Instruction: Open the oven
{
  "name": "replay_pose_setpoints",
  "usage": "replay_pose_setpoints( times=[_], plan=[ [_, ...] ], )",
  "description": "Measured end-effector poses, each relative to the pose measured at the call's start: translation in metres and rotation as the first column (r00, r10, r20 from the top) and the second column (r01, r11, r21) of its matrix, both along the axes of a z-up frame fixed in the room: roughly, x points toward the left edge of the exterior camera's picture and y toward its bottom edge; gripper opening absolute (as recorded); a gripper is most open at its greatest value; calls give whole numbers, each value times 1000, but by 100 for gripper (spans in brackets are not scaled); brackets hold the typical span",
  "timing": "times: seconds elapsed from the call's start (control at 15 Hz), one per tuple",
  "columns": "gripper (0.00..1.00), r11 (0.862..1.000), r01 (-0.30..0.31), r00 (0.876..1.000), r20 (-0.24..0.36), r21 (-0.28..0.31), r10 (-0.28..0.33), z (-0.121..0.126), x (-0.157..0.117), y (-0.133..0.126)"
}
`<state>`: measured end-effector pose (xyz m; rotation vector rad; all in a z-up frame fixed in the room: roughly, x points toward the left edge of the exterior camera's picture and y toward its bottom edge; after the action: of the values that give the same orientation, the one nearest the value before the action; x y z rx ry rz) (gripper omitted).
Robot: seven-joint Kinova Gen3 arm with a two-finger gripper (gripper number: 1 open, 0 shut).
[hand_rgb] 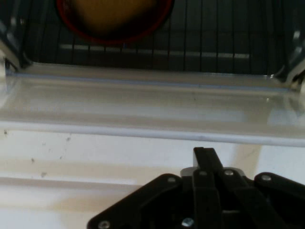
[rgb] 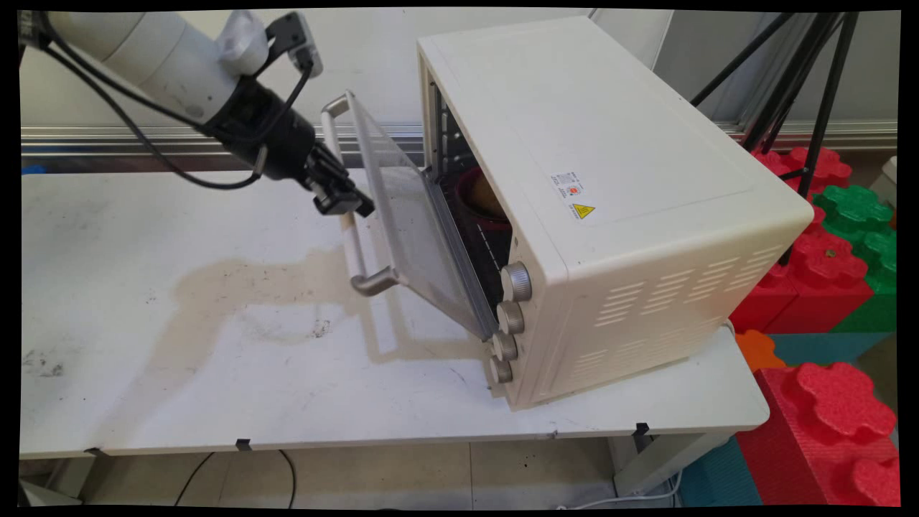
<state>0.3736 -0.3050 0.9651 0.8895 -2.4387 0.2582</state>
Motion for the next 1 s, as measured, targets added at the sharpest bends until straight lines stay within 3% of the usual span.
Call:
replay_pose_setpoints(
  times=[1.0],
  plan=[
    [0, 999, -1, 996, 95, 37, -2, -57, 29, 17]
  ],
)
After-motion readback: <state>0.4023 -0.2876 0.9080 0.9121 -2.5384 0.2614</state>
